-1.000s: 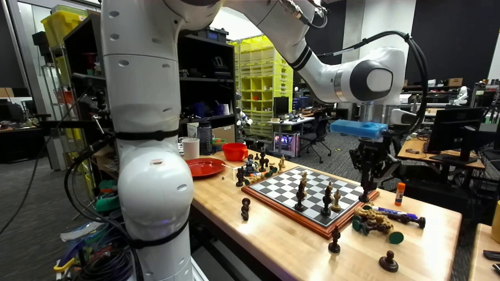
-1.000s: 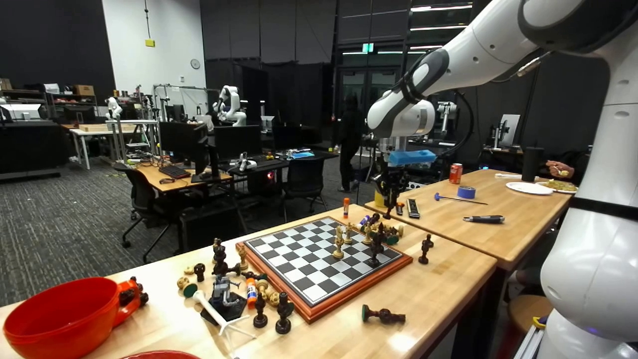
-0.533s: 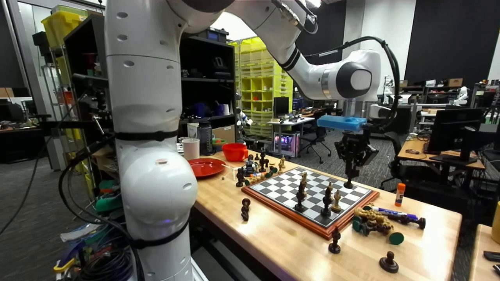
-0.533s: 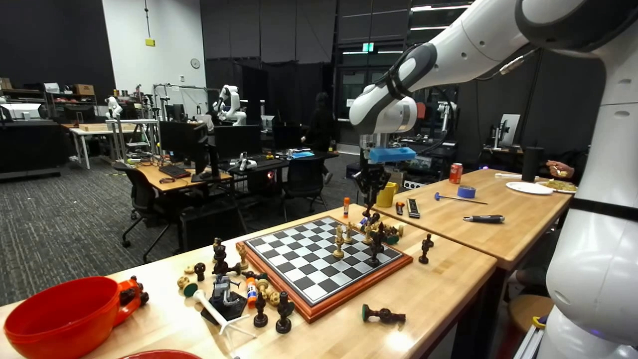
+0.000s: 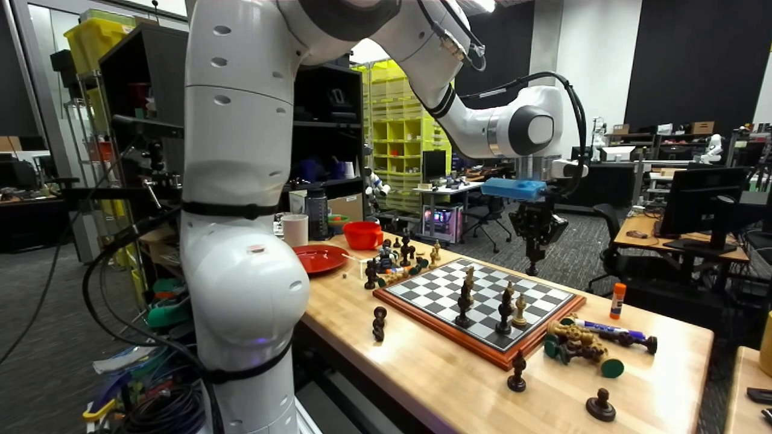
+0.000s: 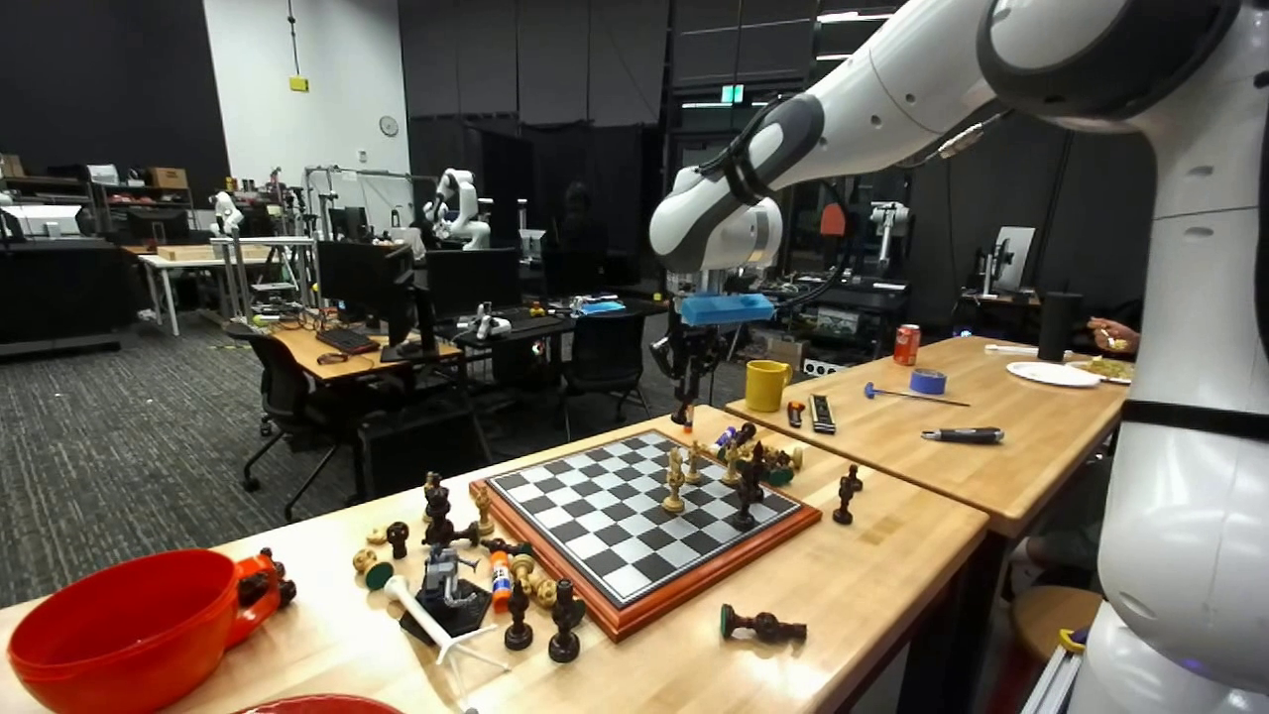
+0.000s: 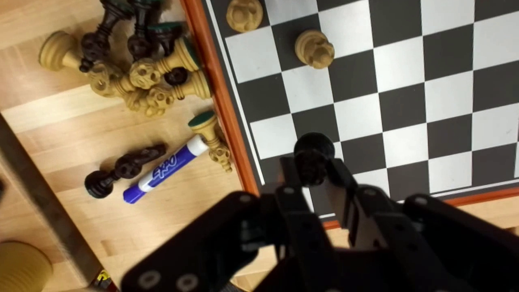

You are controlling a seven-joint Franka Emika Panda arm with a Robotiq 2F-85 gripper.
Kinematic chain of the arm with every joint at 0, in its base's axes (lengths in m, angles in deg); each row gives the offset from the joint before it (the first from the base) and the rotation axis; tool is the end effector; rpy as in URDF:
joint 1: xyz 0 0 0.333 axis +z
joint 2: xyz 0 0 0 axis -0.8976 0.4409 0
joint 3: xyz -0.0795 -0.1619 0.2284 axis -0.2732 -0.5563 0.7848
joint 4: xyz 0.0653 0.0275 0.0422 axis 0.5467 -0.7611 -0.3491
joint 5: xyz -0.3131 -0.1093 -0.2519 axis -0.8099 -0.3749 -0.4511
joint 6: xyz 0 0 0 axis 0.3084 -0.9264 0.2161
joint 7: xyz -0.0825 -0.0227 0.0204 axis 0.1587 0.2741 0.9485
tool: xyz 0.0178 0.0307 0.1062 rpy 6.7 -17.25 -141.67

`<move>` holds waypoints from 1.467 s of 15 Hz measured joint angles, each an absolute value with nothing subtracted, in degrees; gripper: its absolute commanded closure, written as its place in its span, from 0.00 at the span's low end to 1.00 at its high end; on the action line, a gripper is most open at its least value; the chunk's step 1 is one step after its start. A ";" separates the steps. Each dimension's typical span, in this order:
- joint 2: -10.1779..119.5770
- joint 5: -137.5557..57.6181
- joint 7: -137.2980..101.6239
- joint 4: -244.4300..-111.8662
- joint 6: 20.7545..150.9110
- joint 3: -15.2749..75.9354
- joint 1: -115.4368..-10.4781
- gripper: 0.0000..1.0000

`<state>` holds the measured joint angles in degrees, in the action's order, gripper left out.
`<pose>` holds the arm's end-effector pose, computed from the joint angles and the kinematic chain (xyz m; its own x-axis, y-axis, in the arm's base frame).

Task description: Shift one chess piece to the board

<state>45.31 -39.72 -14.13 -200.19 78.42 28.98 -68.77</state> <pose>0.5971 -0.1087 0.3661 0.9519 -0.2883 0.1041 -0.2933 -0.9553 0.0364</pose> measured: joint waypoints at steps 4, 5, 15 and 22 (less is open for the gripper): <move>49.78 -41.59 -10.75 -196.49 79.28 28.91 -68.65 0.94; 50.92 -41.81 -10.07 -195.52 79.17 28.85 -68.65 0.94; 58.24 -41.93 -7.25 -188.32 69.75 27.74 -68.66 0.94; 59.31 -41.93 -7.26 -186.99 66.60 27.30 -68.68 0.20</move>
